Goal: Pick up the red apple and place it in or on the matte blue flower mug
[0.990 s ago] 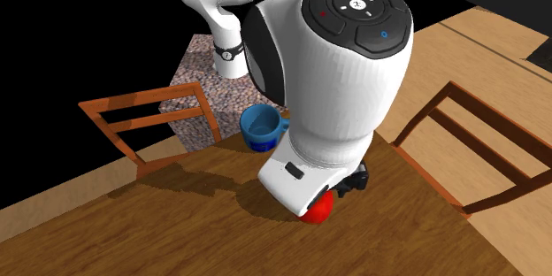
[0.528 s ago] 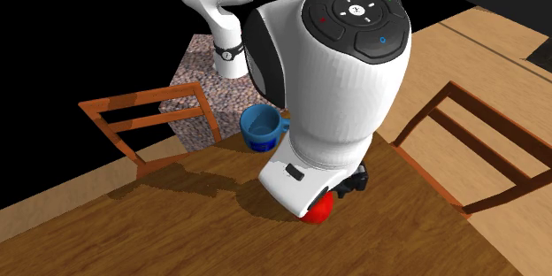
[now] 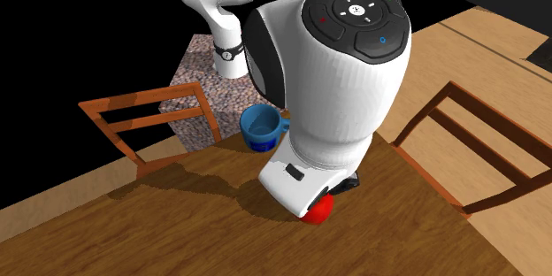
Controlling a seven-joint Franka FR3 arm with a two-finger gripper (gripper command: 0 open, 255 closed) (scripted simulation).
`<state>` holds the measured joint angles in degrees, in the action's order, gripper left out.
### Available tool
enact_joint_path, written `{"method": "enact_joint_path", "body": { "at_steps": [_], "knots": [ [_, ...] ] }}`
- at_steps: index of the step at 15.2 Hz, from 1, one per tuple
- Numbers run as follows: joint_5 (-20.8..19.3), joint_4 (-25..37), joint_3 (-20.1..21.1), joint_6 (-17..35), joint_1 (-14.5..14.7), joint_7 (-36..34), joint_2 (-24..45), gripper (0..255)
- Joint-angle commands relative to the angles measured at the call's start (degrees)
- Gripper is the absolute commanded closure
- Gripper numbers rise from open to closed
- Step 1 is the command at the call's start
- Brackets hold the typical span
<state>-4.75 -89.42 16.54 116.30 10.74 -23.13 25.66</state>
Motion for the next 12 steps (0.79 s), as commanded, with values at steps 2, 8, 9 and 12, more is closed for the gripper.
{"method": "enact_joint_path", "body": {
  "at_steps": [2, 8, 9, 12],
  "knots": [
    [0.0, -0.01, 0.0, 0.01, 0.0, 0.0, 0.0, 255],
    [0.37, 2.98, 0.2, -4.08, 0.0, 0.12, -1.14, 255],
    [0.42, 3.54, 0.23, -4.77, 0.01, 0.13, -1.28, 255],
    [0.54, 5.32, 0.31, -6.91, 0.06, 0.16, -1.65, 255]
  ]
}}
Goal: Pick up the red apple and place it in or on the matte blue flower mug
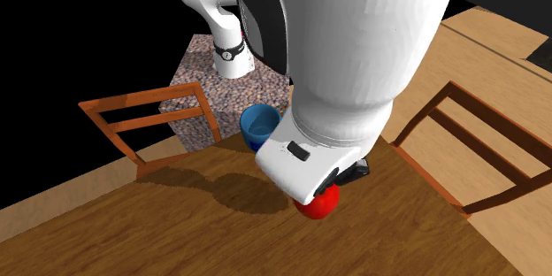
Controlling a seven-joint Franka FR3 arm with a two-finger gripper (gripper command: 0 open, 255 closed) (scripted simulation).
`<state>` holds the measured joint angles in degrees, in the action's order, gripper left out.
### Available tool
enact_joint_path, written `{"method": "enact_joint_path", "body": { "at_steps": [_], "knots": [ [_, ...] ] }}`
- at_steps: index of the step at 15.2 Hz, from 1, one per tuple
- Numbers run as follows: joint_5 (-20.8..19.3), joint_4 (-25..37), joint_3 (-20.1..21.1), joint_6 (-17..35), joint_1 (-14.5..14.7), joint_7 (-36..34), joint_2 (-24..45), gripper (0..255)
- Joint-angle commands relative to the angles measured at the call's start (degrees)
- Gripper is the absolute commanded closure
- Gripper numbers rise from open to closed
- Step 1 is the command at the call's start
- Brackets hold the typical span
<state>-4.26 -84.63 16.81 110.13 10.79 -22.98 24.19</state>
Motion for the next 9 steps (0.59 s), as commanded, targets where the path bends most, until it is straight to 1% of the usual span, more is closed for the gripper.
{"method": "enact_joint_path", "body": {
  "at_steps": [1, 9],
  "knots": [
    [0.09, 1.17, 0.06, -1.46, 0.04, 0.01, -0.28, 255],
    [0.2, 6.99, 0.21, -7.5, 0.35, -0.02, -0.54, 255]
  ]
}}
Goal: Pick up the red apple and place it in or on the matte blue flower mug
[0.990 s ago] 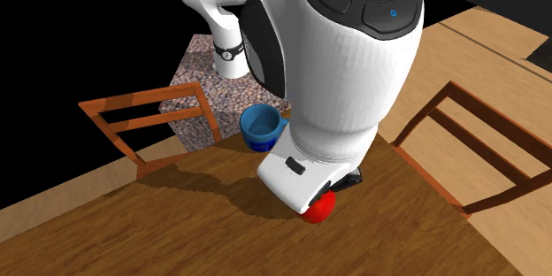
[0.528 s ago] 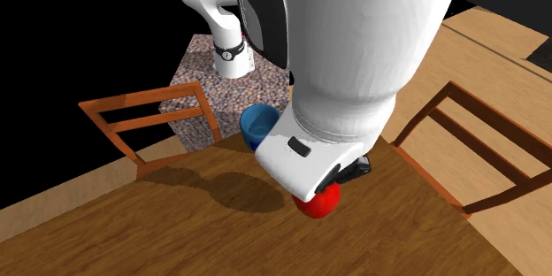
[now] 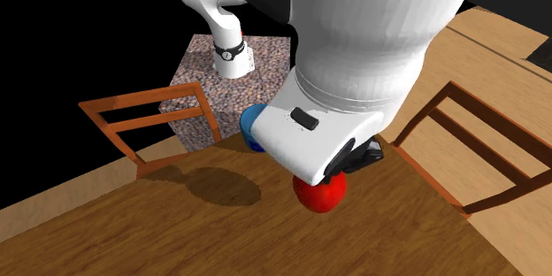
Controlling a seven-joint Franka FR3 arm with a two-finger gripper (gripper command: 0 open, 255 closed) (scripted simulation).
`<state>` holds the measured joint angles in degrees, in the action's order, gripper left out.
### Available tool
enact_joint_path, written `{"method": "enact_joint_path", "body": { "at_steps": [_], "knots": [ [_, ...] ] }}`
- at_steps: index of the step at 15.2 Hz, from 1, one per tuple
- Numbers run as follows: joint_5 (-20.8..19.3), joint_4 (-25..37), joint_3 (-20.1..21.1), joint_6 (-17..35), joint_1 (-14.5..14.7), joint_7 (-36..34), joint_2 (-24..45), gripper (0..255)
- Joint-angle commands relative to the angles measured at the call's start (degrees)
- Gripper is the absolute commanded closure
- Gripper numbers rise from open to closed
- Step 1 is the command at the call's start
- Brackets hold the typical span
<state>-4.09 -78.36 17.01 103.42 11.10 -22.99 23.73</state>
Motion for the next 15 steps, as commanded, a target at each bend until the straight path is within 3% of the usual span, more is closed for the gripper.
{"method": "enact_joint_path", "body": {
  "at_steps": [1, 14, 15],
  "knots": [
    [0.02, 1.54, 0.03, -1.58, 0.09, -0.02, -0.03, 255],
    [-0.58, 14.78, 0.11, -12.53, 1.38, -0.32, 2.25, 255],
    [0.23, 10.68, 0.26, -11.52, 0.45, 0.02, -0.89, 255]
  ]
}}
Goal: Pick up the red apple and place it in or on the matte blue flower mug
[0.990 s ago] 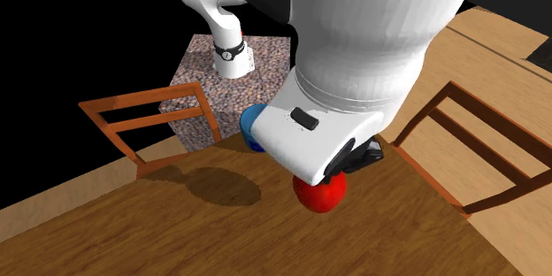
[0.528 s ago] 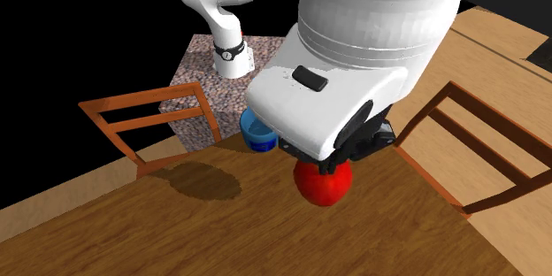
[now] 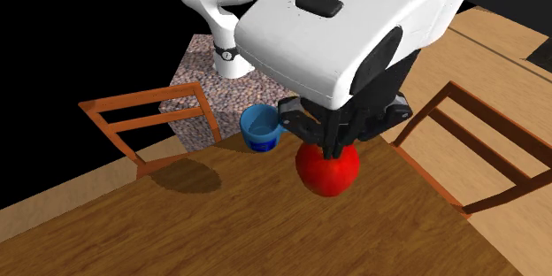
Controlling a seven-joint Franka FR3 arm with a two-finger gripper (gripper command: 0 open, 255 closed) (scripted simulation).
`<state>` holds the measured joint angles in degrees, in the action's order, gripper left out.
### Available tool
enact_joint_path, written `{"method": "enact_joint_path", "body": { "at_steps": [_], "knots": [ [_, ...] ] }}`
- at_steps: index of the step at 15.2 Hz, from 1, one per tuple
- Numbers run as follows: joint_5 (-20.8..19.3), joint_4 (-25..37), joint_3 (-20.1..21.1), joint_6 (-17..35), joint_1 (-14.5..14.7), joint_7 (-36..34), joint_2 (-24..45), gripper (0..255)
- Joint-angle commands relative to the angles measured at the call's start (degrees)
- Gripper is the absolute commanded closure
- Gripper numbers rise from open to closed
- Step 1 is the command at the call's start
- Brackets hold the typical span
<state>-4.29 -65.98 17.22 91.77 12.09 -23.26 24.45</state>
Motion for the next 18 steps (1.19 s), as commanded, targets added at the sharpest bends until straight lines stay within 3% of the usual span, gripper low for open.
{"method": "enact_joint_path", "body": {
  "at_steps": [1, 9, 16, 18],
  "knots": [
    [1.22, -5.37, 0.17, 0.93, -1.39, 0.68, -4.56, 255],
    [7.31, -26.37, -0.71, 2.38, -5.76, 5.08, -24.74, 255],
    [11.0, -37.9, -3.52, -1.1, -7.05, 9.4, -39.94, 255],
    [11.1, -39.88, -3.53, 0.46, -6.97, 9.55, -40.36, 255]
  ]
}}
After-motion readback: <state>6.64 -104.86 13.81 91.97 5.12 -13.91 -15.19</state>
